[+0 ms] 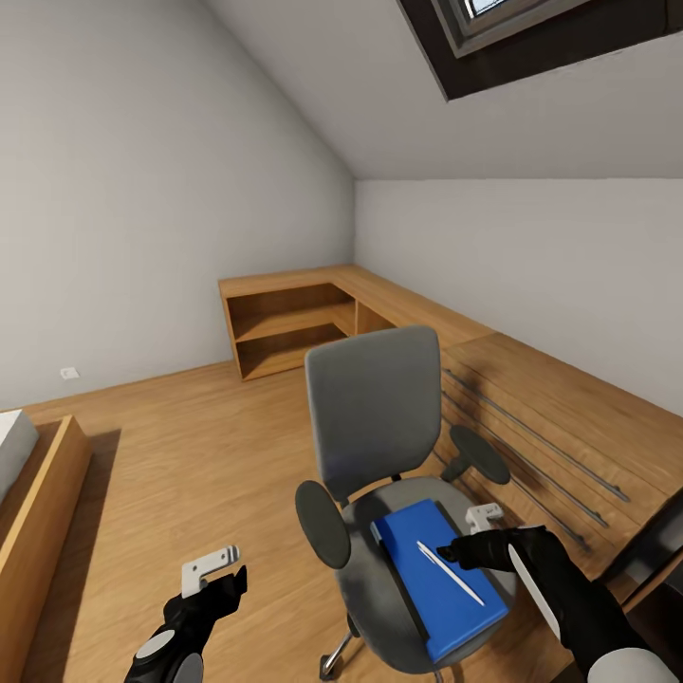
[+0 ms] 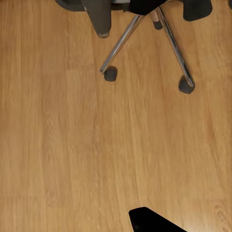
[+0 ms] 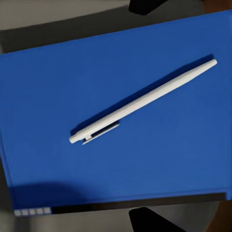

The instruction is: In the bedroom, organize the workspace by keeping the computer under the desk, ensuring the monitor is on the desk, placing the keyboard on the desk next to the monitor, placing the mouse on the desk next to the keyboard, moving the folder from the swivel chair onto the desk next to the mouse, stacking the notebook on top of the folder with the pen on top of the notebook, and positioning the swivel chair next to the desk.

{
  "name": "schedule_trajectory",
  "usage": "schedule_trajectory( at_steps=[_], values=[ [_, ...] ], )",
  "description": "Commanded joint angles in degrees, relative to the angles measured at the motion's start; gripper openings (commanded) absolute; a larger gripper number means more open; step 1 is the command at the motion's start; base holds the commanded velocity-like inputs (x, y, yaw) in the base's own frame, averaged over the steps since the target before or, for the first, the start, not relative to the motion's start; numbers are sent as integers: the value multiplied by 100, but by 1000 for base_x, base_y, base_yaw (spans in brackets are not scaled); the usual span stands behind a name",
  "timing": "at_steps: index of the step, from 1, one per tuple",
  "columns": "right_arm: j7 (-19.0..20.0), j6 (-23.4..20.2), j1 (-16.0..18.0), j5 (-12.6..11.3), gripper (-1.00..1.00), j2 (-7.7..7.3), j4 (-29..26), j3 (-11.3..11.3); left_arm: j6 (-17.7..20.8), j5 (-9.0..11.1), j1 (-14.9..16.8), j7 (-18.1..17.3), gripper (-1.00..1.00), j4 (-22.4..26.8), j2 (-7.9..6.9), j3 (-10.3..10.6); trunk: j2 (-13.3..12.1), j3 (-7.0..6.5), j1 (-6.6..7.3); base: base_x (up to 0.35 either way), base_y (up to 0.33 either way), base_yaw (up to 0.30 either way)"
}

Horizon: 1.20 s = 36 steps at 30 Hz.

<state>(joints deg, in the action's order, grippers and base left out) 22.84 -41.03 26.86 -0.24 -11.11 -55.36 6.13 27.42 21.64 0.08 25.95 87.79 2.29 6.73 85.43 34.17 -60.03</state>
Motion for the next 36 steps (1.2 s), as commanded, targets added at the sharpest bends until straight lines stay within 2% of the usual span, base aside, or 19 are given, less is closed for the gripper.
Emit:
schedule_trajectory(
  at_steps=[1,18,36],
  values=[
    [10,-23,3,-2,100,-5,-8,11,9,60,1,50,100,10,0,8,44,23,-23,0,0,0],
    [-7,-19,3,9,100,86,-10,19,9,59,1,50,100,10,0,21,726,328,-396,0,0,0],
    [-8,-19,3,16,100,76,-10,-10,9,54,1,50,100,10,8,24,1448,651,-791,0,0,0]
  ],
)
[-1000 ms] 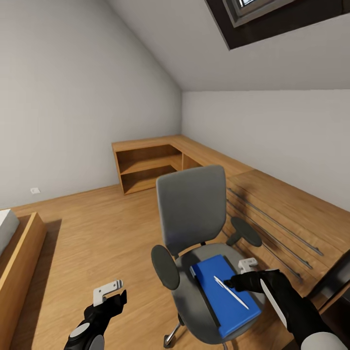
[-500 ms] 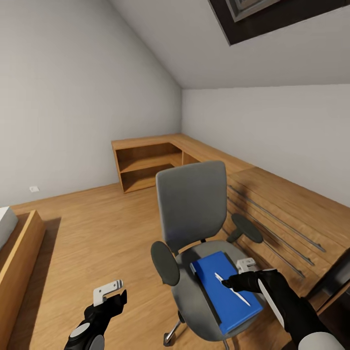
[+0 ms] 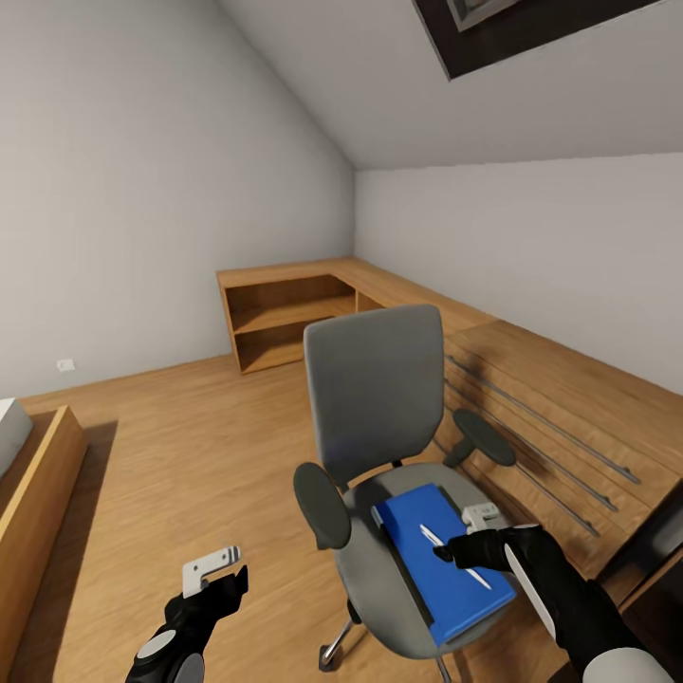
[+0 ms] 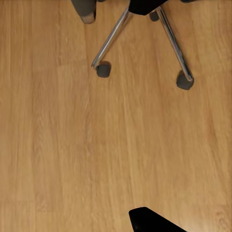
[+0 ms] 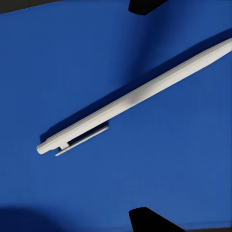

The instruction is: In the bedroom, organize the workspace by keeping the computer under the desk, ensuring the monitor is on the desk, placing the keyboard on the desk next to the monitor, placing the mouse on the desk next to the keyboard, moving the folder from the swivel chair onto the desk next to the mouse, stacking the notebook on top of the folder with the pen on top of the notebook, and positioning the swivel chair next to the desk.

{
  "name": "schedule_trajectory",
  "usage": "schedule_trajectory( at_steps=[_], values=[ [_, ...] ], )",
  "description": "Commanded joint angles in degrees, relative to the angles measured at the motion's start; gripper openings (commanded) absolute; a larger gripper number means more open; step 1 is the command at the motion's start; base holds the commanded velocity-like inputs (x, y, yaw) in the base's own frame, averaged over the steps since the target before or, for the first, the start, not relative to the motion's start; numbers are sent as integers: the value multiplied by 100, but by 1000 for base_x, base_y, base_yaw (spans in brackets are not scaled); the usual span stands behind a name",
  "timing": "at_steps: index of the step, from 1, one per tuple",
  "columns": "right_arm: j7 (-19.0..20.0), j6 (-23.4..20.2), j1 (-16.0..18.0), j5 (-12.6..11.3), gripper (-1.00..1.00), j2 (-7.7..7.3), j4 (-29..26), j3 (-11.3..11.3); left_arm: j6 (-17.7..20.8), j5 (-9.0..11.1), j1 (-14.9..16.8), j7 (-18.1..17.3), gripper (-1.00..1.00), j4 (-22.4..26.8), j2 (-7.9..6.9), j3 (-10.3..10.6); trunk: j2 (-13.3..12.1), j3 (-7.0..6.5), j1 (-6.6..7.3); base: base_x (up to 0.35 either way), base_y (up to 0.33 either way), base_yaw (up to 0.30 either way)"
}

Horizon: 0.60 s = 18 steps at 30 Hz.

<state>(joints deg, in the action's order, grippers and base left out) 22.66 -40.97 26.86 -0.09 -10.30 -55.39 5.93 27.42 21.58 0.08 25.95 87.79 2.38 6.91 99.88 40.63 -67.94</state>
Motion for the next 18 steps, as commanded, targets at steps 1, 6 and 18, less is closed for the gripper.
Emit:
schedule_trajectory(
  at_steps=[1,6,18],
  values=[
    [10,-25,3,0,100,-6,-7,8,9,60,1,50,100,10,0,8,44,23,-23,0,0,0],
    [10,-24,3,0,100,-7,-7,6,9,58,1,50,100,10,0,11,124,59,-66,0,0,0],
    [-2,-24,3,5,100,-14,-7,-1,9,58,1,50,100,10,0,12,124,59,-66,0,0,0]
  ],
)
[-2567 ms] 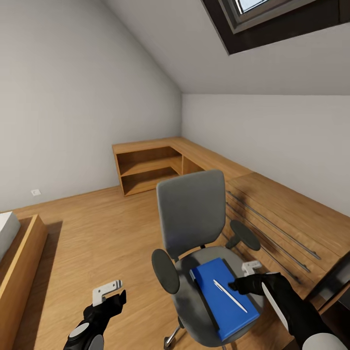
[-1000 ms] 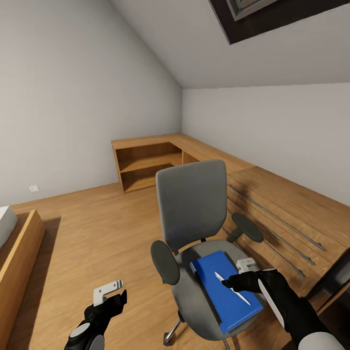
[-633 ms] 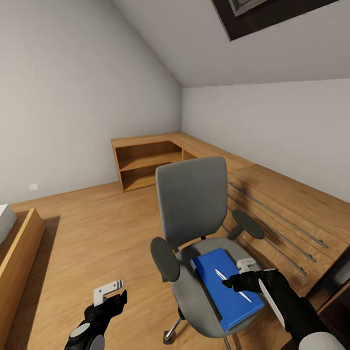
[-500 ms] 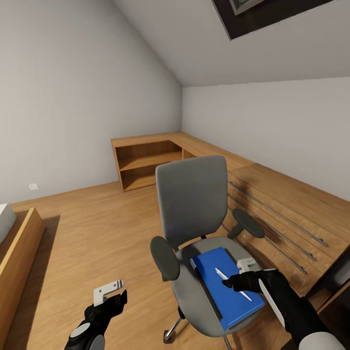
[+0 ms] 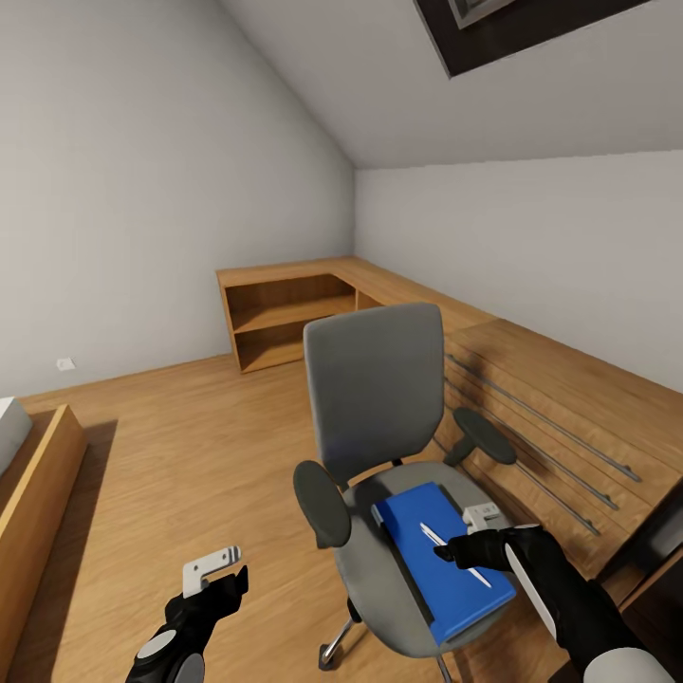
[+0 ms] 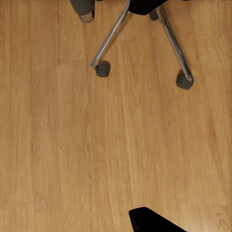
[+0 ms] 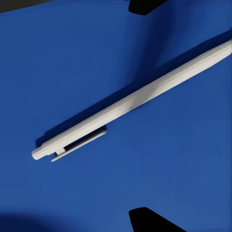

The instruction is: In the bedroom, organize the workspace by keeping the computer under the desk, ensuring the monitor is on the desk, placing the keyboard on the desk next to the monitor, placing the mouse on the desk next to the keyboard, moving the folder from the swivel chair onto the desk next to the mouse, stacking the notebook on top of the folder with the pen on top of the notebook, and positioning the swivel chair next to the desk.

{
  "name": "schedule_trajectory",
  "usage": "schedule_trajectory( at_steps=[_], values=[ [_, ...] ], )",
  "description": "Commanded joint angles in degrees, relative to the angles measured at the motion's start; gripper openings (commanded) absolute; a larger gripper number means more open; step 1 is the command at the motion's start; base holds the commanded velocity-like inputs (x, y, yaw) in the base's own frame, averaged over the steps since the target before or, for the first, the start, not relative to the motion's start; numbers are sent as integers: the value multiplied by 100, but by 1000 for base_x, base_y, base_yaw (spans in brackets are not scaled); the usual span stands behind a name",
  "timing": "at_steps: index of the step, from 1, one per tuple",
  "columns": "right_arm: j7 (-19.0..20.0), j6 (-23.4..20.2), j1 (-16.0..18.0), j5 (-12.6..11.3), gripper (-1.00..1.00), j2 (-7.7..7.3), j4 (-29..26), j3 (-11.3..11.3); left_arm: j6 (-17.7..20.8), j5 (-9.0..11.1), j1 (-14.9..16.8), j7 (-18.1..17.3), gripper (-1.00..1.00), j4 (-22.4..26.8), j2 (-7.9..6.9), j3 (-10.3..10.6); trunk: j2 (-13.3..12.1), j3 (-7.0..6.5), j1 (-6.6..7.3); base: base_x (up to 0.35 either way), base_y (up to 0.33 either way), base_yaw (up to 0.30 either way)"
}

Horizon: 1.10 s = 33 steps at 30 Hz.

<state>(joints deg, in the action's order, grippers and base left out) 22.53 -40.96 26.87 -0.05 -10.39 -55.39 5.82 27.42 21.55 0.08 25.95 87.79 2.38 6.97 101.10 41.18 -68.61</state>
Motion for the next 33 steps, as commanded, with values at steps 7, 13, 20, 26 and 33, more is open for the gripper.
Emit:
schedule_trajectory(
  at_steps=[7,13,20,26,33],
  values=[
    [-10,-21,3,11,100,-17,-7,2,9,59,1,57,100,10,0,6,2,4,0,0,0,0],
    [-113,-21,3,13,100,-25,-7,-1,9,59,1,52,100,10,0,6,2,-5,0,0,0,-37],
    [-194,-21,3,13,100,-28,-7,-2,9,59,1,50,100,10,0,6,2,-19,0,0,0,-45],
    [-192,-20,3,12,100,-20,-5,4,9,59,1,50,100,10,0,6,2,-20,0,0,0,-4],
    [-191,-22,3,9,100,-14,-4,7,9,59,1,50,100,10,1,6,2,-20,0,0,0,0]
  ],
)
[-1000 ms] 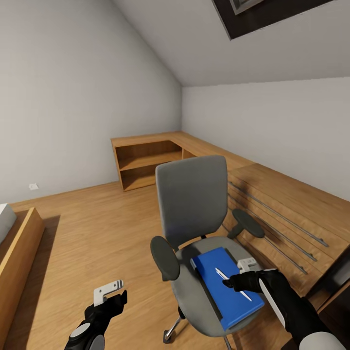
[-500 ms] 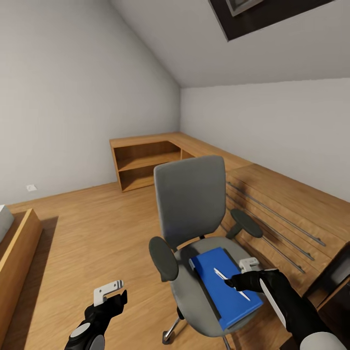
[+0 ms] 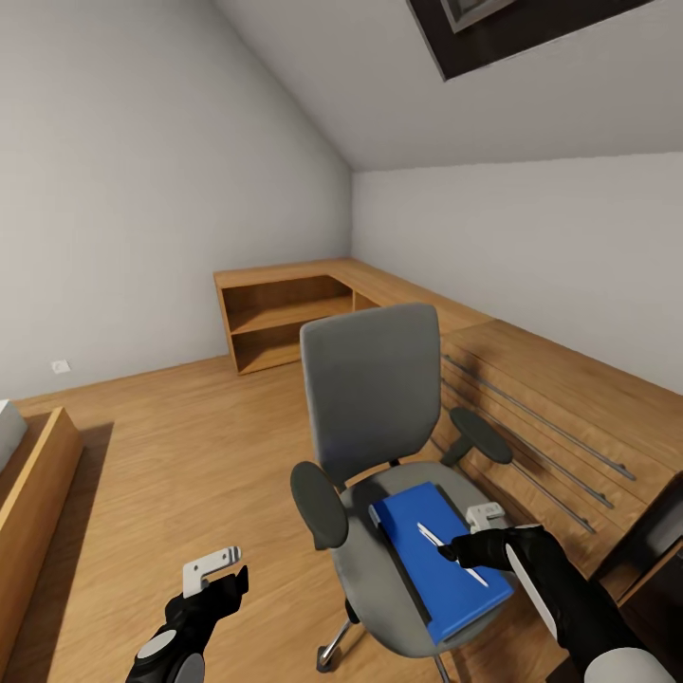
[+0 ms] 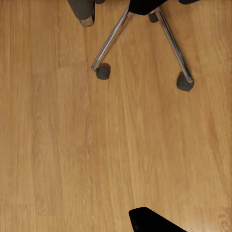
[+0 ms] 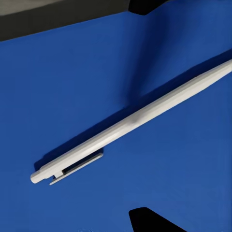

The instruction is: In the bedroom, organize the workspace by keeping the computer under the desk, ensuring the monitor is on the desk, placing the keyboard on the desk next to the monitor, placing the mouse on the desk next to the keyboard, moving the folder from the swivel chair onto the desk next to the mouse, stacking the notebook on top of the folder with the pen on top of the notebook, and positioning the swivel chair next to the desk.

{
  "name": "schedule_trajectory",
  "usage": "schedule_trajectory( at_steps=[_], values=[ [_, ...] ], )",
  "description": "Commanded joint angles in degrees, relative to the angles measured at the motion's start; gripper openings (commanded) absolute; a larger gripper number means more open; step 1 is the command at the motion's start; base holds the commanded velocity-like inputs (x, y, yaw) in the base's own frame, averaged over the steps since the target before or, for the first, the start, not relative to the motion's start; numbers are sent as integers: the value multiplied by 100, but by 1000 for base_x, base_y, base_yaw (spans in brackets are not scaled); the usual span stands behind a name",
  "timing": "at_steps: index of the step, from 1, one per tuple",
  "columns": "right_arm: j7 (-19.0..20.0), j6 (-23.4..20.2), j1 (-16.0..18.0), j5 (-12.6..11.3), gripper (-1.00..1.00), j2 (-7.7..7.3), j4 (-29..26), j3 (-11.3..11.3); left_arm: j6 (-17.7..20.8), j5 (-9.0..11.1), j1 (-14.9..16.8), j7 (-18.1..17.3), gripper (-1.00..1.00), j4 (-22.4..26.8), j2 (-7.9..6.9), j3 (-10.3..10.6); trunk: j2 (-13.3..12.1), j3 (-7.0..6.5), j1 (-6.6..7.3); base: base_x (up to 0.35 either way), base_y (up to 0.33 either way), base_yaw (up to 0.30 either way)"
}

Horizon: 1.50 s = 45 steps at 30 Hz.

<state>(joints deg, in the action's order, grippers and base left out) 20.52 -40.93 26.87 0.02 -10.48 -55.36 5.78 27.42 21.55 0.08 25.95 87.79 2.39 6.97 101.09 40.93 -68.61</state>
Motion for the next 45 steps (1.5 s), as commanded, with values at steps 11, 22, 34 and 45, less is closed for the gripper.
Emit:
schedule_trajectory(
  at_steps=[11,22,34,45],
  values=[
    [29,-20,3,-2,100,-7,-8,11,9,60,1,45,100,10,6,6,243,112,-132,0,0,0],
    [22,-20,3,-2,100,-4,-10,11,9,60,1,48,100,10,7,6,444,202,-241,0,0,0],
    [22,-20,3,-2,100,-7,-10,11,9,60,1,49,100,10,7,6,724,328,-395,0,0,0],
    [22,-20,3,-2,100,-6,-10,19,9,60,1,42,100,10,7,6,724,328,-395,0,0,0]
  ],
)
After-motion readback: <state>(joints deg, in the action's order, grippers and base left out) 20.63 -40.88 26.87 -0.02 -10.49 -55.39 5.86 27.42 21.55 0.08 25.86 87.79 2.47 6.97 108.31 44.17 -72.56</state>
